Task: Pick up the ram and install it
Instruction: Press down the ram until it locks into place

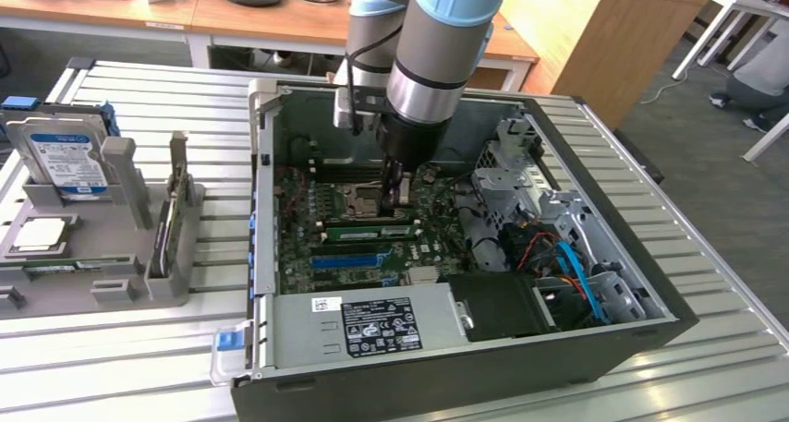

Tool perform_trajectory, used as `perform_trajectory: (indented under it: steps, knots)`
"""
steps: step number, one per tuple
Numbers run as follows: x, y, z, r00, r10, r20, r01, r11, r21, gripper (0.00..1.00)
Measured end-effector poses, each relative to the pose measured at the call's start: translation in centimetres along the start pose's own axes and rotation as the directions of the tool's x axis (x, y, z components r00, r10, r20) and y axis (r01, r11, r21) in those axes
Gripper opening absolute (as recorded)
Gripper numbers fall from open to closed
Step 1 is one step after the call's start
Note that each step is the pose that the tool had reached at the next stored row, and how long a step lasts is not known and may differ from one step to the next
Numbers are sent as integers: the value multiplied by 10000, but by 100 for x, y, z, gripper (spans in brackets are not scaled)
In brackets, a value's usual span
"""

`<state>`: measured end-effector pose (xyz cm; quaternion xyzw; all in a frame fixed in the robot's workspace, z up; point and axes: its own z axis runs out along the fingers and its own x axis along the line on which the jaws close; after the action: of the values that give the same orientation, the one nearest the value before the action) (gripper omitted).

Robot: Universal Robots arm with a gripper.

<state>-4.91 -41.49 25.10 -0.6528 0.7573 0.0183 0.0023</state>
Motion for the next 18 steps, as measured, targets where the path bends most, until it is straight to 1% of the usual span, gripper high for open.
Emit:
perform_trajectory:
  steps: [5,10,15,18]
  knots:
    - [0,0,0,9983,575,15,-575,9983,16,11]
    - [0,0,1,9926,1210,32,-1210,9926,31,11]
    - [0,1,1,9824,1868,51,-1868,9824,47,11]
    - [0,1,1,9737,2277,64,-2277,9737,56,11]
